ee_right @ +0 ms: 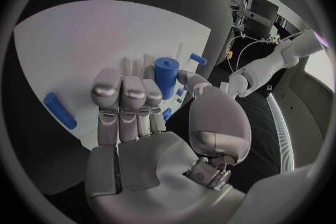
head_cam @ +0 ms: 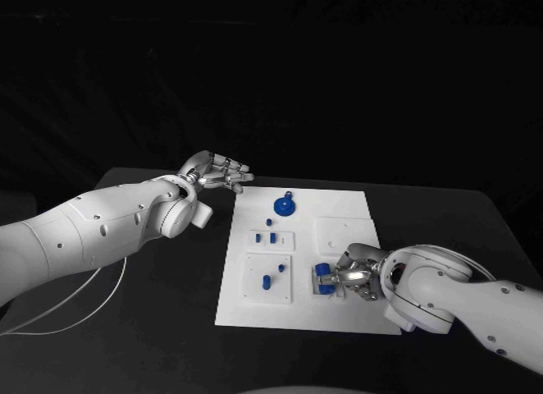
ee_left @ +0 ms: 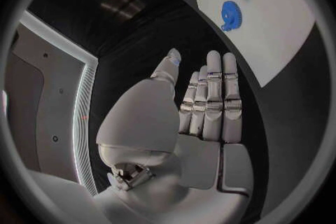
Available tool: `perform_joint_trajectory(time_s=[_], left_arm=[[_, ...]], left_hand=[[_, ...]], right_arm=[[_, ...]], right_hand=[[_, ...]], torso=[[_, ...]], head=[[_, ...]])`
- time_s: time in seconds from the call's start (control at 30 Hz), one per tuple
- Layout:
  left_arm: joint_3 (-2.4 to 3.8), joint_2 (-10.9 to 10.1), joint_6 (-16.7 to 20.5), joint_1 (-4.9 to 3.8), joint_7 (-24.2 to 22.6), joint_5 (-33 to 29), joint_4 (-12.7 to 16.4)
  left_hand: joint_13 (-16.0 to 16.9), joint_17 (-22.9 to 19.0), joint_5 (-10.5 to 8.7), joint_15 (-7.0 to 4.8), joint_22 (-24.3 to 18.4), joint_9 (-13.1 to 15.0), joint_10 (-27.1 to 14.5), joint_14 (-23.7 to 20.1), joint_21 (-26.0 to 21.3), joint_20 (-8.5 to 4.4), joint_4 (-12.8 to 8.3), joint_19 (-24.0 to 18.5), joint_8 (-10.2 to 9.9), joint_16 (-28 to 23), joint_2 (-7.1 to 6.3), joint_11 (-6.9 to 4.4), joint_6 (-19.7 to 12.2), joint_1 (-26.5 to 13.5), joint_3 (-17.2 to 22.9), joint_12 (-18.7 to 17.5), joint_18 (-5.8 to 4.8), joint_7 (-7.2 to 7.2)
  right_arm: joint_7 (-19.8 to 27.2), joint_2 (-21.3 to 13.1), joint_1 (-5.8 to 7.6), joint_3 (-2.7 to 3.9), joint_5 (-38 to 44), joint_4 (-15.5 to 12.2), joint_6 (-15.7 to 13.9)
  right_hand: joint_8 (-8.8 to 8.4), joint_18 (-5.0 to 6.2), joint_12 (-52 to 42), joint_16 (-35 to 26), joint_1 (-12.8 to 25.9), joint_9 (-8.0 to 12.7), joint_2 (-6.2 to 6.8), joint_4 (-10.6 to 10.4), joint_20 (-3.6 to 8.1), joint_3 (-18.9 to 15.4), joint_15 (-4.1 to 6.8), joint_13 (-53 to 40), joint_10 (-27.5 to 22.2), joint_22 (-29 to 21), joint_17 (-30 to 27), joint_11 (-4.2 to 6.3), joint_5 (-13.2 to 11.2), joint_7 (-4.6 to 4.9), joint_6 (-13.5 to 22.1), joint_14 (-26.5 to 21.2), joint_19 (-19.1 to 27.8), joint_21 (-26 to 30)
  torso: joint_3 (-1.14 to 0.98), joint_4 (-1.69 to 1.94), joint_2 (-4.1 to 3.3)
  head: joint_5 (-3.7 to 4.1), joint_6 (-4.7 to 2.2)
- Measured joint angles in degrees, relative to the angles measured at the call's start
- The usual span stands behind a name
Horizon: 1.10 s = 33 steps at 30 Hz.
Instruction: Assemble the parts on the task board
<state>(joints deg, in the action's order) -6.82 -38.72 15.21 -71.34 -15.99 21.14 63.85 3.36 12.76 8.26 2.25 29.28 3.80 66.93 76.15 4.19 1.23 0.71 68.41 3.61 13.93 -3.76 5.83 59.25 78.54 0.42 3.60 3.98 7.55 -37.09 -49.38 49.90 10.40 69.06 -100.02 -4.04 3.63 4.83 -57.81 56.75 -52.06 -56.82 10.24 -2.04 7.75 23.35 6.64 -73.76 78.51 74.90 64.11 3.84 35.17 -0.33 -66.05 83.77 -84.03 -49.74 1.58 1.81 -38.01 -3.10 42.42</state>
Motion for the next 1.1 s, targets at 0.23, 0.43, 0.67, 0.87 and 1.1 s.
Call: perform_joint_trajectory(time_s=[0.23, 0.43, 0.67, 0.87, 1.1], left_arm=[[0.0, -0.03, -0.01, 0.0, 0.05, 0.02, -0.03], [0.0, -0.04, -0.04, 0.0, 0.08, 0.04, -0.03], [0.0, -0.06, -0.05, 0.01, 0.16, 0.09, -0.01], [0.0, -0.07, -0.05, 0.01, 0.23, 0.15, 0.02], [0.0, -0.09, -0.05, 0.01, 0.34, 0.2, 0.03]], left_hand=[[0.0, 0.0, 0.0, 0.0, -0.11, 0.0, 0.0, 0.0, 0.0, 0.0, 0.0, 0.0, 0.0, 0.0, 0.0, 0.0, 0.0, 0.0, 0.0, 0.0, 0.0, 0.0], [0.0, 0.0, 0.0, 0.0, -0.19, 0.0, 0.0, 0.0, 0.0, 0.0, 0.0, 0.0, 0.0, 0.0, 0.0, 0.0, 0.0, 0.0, 0.0, 0.0, 0.0, 0.0], [0.0, 0.0, 0.0, 0.0, -0.25, 0.0, 0.0, 0.0, 0.0, 0.0, 0.15, 0.0, 0.0, 0.0, 0.25, 0.0, 0.0, -0.25, -0.15, 0.0, 0.0, 0.0], [0.0, 0.0, 0.0, 0.0, -0.31, 0.0, 0.0, 0.0, 0.0, 0.0, 0.14, 0.0, 0.0, 0.0, 0.24, 0.0, 0.0, -0.24, -0.15, 0.0, 0.0, 0.0], [0.0, 0.0, 0.0, 0.0, -0.44, 0.0, 0.0, 0.0, 0.0, 0.0, 0.3, 0.0, 0.0, 0.0, 0.24, 0.0, 0.0, -0.24, -0.3, 0.0, 0.0, 0.01]], right_arm=[[-0.08, 0.28, 0.02, -0.01, 0.36, 0.28, 0.11], [-0.13, 0.83, 0.1, -0.03, 0.92, 0.86, 0.11], [-0.13, 1.14, 0.18, -0.06, 1.6, 1.1, 0.03], [-0.11, 1.32, 0.2, -0.13, 1.99, 1.32, -0.11], [-0.11, 1.39, 0.14, -0.22, 2.3, 1.52, -0.26]], right_hand=[[0.23, 0.0, 0.0, -0.2, 0.0, 0.16, 0.0, 0.0, 0.0, 0.0, 0.0, 0.05, -0.16, 0.0, 0.0, 0.15, 0.0, 0.02, 0.0, 0.0, 0.0, 0.0], [0.26, -0.01, 0.23, -0.45, -0.32, 0.65, -0.29, 0.16, 0.0, -0.16, -0.01, 0.27, -0.17, 0.0, -0.2, 0.15, -7.25, 0.05, -0.03, -0.01, 0.0, 0.33], [0.25, -0.01, 0.5, -0.67, -1.66, 0.79, 0.62, 0.02, 0.0, 1.14, -0.02, 0.51, -0.14, 0.0, -0.27, 0.13, -14.16, 0.14, -0.13, -0.01, 0.0, 0.66], [0.2, 0.0, 0.5, -0.89, -3.06, 0.79, 1.41, -3.61, 0.0, 1.41, -0.04, 0.79, -0.29, 0.02, -0.34, -0.16, -28.97, 0.33, -0.56, -0.04, 0.0, 0.89], [-0.09, 0.0, 0.91, -0.89, -2.87, 1.74, 3.5, -9.22, 0.0, -3.3, -0.04, 0.96, -0.42, 0.04, -0.25, -0.24, -32.28, 0.82, -0.24, -0.04, 0.0, 0.89]], torso=[[0.02, 0.02, 0.0], [0.02, 0.03, -0.01], [0.02, 0.02, -0.01], [0.01, -0.03, -0.01], [-0.02, -0.05, -0.01]], head=[[-0.07, 0.05], [-0.14, 0.13], [-0.27, 0.35], [-0.27, 0.26], [-0.12, -0.08]])
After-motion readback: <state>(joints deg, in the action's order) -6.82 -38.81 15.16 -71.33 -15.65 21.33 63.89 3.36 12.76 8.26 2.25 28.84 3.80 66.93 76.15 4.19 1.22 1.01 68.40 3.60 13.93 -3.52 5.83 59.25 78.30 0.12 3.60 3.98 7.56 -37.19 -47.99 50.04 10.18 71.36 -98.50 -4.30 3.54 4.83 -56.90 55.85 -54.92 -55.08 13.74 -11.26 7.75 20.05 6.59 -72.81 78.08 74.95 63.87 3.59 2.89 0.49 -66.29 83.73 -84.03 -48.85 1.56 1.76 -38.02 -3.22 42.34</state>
